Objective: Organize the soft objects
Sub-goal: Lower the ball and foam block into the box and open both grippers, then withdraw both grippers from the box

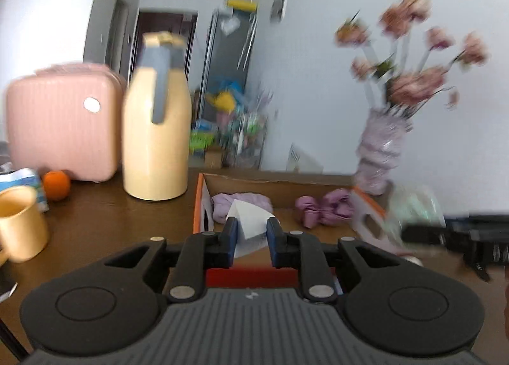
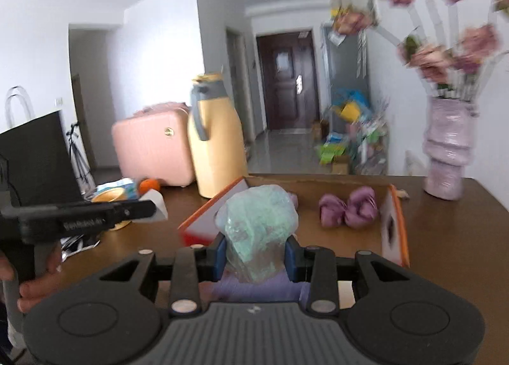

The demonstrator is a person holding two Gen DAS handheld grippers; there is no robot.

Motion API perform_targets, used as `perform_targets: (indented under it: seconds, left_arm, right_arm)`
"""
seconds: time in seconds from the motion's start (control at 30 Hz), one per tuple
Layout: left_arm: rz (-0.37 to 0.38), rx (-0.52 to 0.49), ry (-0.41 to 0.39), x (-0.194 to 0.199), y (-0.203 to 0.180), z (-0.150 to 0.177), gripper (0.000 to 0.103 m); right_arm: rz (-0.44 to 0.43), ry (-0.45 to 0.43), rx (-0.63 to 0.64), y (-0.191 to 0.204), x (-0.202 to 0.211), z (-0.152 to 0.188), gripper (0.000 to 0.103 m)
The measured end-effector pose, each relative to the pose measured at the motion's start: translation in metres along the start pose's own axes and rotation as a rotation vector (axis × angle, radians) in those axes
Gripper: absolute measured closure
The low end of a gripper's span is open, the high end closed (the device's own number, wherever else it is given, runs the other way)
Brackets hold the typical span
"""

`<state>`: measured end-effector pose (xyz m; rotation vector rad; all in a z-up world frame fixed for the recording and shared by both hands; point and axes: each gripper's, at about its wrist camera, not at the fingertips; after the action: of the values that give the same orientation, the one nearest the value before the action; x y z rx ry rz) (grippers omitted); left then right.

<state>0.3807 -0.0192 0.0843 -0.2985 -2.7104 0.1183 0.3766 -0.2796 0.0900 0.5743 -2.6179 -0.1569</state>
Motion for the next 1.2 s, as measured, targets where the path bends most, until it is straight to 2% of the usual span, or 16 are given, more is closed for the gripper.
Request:
perform_targets:
  seconds: [0.13,0.2,0.27,0.4,0.5,0.53,0.63,0.77,0.93,0.97,1.1,1.2]
  left_arm:
    - [-0.040,0.021,0.158,-0.102,0.006,-0.033,0.083]
    - [-0.066,0.010,0.217,-0.143,0.007,-0.039,0.081]
    - [-0.082,-0.015,0.252,-0.171,0.009,-0.039,0.078]
    - [-0.083,-0.067,0.292,-0.199,0.013,-0.032,0.074]
    - [-0.076,-0.080,0.321,-0.208,0.018,-0.027,0.070]
    - [-0.076,-0.075,0.320,-0.208,0.020,-0.026,0.069]
    - [-0.077,-0.066,0.308,-0.203,0.025,-0.029,0.064]
    - [-0.089,-0.065,0.269,-0.183,0.026,-0.044,0.059]
    - [-0.103,-0.074,0.186,-0.137,0.025,-0.076,0.048]
    - [-0.102,-0.075,0.168,-0.126,0.024,-0.080,0.042]
    - [-0.115,-0.106,0.112,-0.080,0.019,-0.084,0.038]
    - [-0.128,-0.112,0.074,-0.045,0.012,-0.082,0.032]
  right_arm:
    - [0.007,0.147,-0.008,-0.039,-0.121,-0.065,0.068]
    - [-0.003,0.261,-0.013,-0.055,-0.178,-0.081,0.068]
    - [0.030,0.349,-0.030,-0.069,-0.228,-0.086,0.068]
    - [0.063,0.455,0.006,-0.074,-0.285,-0.079,0.066]
    - [0.090,0.475,0.000,-0.074,-0.303,-0.076,0.055]
    - [0.085,0.475,-0.009,-0.073,-0.305,-0.077,0.049]
    - [0.085,0.449,-0.014,-0.067,-0.300,-0.080,0.039]
    - [0.108,0.404,0.028,-0.064,-0.274,-0.092,0.038]
    - [0.124,0.329,0.039,-0.058,-0.217,-0.116,0.038]
    - [0.132,0.310,0.041,-0.057,-0.201,-0.120,0.038]
    - [0.153,0.254,0.070,-0.051,-0.139,-0.126,0.030]
    - [0.167,0.218,0.071,-0.050,-0.096,-0.122,0.029]
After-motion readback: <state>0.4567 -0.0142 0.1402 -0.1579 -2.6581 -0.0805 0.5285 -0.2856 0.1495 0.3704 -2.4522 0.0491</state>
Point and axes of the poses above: each gripper's, at about its wrist camera, not at the fingertips, and x roughly against the way its jaws point, y to its left, z to its underside, and after that the axes turned 1 degree about -x, right-handed
